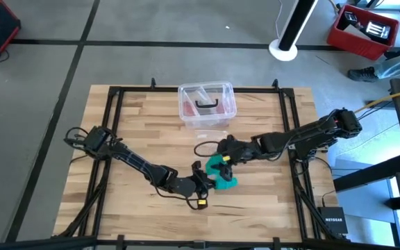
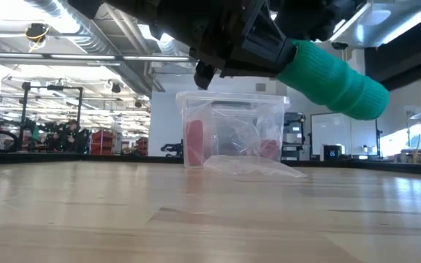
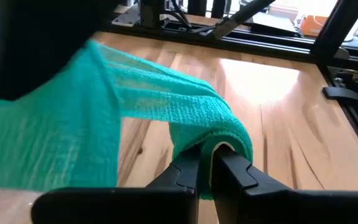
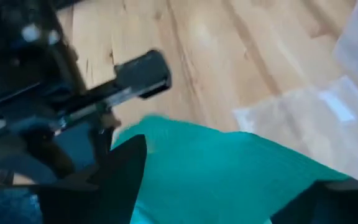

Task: Roll bandage
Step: Roll the green bandage

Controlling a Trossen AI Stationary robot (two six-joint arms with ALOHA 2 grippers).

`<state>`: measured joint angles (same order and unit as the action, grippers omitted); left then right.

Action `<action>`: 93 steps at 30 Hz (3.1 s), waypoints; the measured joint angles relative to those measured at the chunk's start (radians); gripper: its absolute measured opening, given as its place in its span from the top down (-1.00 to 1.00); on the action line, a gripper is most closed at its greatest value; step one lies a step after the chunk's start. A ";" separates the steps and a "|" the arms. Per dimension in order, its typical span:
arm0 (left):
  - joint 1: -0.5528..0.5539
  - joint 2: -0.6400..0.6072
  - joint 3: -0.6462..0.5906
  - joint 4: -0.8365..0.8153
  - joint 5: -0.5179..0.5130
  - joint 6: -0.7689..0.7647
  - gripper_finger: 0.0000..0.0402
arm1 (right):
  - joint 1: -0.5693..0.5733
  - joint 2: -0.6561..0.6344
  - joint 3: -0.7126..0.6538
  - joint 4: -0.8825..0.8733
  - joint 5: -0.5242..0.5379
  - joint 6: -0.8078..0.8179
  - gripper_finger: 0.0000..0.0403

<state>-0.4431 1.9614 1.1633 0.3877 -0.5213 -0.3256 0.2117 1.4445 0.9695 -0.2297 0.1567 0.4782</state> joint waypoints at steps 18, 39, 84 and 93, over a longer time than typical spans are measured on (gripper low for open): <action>-0.016 -0.006 0.000 0.010 0.036 0.072 0.92 | -0.050 -0.060 -0.001 -0.200 -0.142 0.002 -0.39; -0.006 -0.053 0.000 0.004 0.071 0.115 0.92 | -0.058 -0.132 0.039 -0.227 -0.381 -0.011 -0.39; 0.042 -0.320 -0.001 0.064 0.054 0.385 0.92 | 0.382 -0.405 -0.422 0.540 0.345 -0.548 0.62; 0.036 -0.319 -0.001 0.149 0.227 0.354 0.92 | 0.381 -0.362 -0.422 0.616 0.476 -0.660 0.95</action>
<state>-0.4072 1.6421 1.1625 0.5368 -0.2942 0.0281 0.5930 1.0828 0.5476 0.3864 0.6330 -0.1814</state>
